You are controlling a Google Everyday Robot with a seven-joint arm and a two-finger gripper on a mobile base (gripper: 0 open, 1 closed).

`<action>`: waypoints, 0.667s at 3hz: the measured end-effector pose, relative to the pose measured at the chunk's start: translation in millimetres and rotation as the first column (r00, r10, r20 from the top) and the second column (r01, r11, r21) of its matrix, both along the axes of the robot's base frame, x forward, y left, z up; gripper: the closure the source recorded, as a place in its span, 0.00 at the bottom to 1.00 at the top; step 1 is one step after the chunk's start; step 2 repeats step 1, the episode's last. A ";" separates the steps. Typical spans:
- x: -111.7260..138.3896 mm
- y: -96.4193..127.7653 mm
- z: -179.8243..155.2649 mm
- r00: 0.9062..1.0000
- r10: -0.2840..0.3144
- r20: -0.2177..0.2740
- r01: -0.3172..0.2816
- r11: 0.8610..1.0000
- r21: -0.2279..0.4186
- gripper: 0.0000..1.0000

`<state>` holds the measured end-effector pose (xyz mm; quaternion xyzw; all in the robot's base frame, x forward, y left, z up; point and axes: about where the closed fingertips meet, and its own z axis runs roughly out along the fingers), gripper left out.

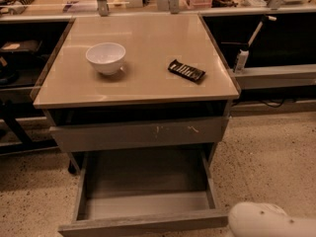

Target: Open middle drawer

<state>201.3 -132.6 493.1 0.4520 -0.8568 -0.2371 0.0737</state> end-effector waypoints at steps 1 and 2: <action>-18.5 -10.2 -1.4 0.999 -0.039 -0.019 0.038 0.999 -0.009 0.00; -18.5 -10.2 -1.4 0.999 -0.039 -0.019 0.038 0.999 -0.009 0.00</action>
Offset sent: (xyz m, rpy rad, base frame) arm 0.0000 0.0000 0.0000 0.0000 0.0000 0.0000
